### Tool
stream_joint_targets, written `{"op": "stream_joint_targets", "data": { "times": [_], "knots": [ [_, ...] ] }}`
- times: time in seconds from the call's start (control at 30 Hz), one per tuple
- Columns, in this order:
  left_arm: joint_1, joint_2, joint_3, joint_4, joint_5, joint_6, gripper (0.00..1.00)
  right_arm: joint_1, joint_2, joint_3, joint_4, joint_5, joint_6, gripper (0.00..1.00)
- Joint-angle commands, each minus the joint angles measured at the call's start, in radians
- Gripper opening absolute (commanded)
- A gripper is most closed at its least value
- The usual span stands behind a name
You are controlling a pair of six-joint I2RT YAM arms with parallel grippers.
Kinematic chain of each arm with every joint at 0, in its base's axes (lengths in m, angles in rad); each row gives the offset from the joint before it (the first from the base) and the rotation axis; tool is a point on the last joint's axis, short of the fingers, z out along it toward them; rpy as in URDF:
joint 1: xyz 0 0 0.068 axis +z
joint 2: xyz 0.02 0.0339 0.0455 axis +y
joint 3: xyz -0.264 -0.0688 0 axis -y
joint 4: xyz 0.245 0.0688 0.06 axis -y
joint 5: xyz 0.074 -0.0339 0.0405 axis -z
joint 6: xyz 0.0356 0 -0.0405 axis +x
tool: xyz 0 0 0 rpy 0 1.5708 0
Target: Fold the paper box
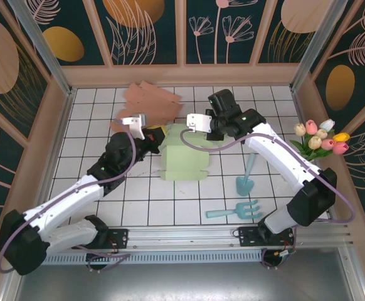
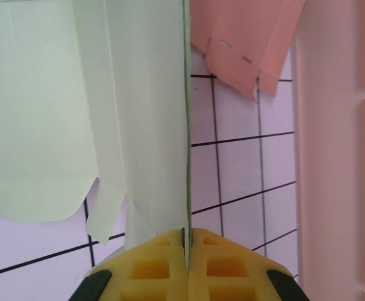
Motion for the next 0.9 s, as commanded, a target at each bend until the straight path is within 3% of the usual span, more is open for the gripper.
{"op": "stream_joint_targets", "data": {
  "times": [0.0, 0.2, 0.5, 0.63, 0.73, 0.87],
  "knots": [
    [-0.004, 0.05, 0.073, -0.046, -0.085, -0.005, 0.0, -0.009, -0.053, -0.035, 0.013, -0.038, -0.002, 0.0],
    [-0.016, 0.149, 0.107, -0.015, 0.033, -0.032, 0.0, -0.046, -0.087, -0.053, 0.043, -0.094, 0.022, 0.0],
    [-0.084, 0.264, 0.167, -0.02, 0.017, -0.002, 0.0, -0.057, -0.076, -0.059, 0.059, -0.096, 0.058, 0.0],
    [-0.084, 0.27, 0.198, -0.073, -0.056, 0.017, 0.0, -0.058, -0.075, -0.078, 0.068, -0.071, 0.053, 0.0],
    [-0.084, 0.192, 0.168, -0.106, -0.149, 0.021, 0.0, -0.063, -0.075, -0.093, 0.071, -0.046, 0.051, 0.0],
    [-0.114, 0.082, 0.12, -0.123, -0.185, 0.024, 0.0, -0.103, -0.067, -0.081, 0.077, -0.039, 0.079, 0.0]
  ]
}}
